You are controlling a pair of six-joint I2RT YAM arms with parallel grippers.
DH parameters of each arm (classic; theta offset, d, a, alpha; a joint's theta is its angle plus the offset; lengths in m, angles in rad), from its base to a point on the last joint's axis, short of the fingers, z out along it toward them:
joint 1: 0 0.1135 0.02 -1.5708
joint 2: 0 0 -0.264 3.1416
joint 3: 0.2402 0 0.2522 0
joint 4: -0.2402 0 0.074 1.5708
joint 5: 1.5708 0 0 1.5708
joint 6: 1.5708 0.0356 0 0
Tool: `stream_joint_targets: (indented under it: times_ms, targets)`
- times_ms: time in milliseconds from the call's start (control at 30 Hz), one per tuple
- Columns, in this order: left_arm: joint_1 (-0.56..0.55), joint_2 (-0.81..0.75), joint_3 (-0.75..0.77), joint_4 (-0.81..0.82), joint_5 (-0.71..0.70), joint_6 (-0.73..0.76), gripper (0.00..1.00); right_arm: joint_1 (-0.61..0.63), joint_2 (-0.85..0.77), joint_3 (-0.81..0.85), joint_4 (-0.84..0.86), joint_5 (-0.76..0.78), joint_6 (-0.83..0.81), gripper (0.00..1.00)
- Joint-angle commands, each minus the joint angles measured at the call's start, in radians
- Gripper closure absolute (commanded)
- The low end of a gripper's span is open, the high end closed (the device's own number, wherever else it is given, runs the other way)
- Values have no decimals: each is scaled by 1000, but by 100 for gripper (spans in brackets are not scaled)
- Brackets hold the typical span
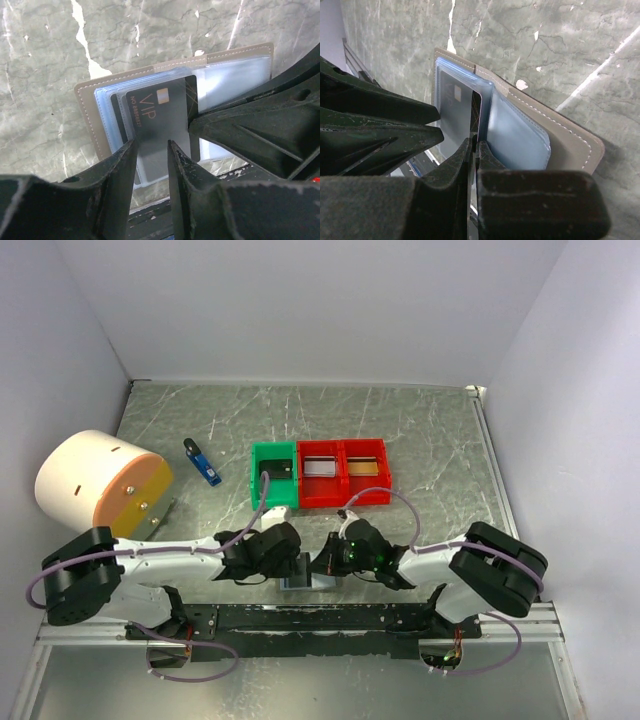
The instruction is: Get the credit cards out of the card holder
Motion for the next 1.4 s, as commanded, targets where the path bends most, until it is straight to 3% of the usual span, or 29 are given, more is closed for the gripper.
stream_joint_targets:
  times_ms: [0, 567, 800, 933, 1133, 1367]
  targets:
    - [-14, 48, 43, -69, -42, 16, 59, -5, -27, -7, -58, 12, -31, 97]
    - [-15, 67, 22, -70, -58, -13, 65, -42, -120, -34, -122, -6, -50, 95]
    - [-16, 79, 26, -54, -38, -2, 68, -43, -77, -56, -28, -16, -2, 74]
    - [-16, 86, 23, -47, -32, -3, 69, -42, -27, -83, 47, 12, 58, 73]
    - [-16, 84, 26, -81, -47, -18, 71, -42, -37, -95, 67, 17, 55, 96]
    - [-16, 56, 31, -115, -74, -27, 70, -90, -156, -113, -68, 28, -3, 99]
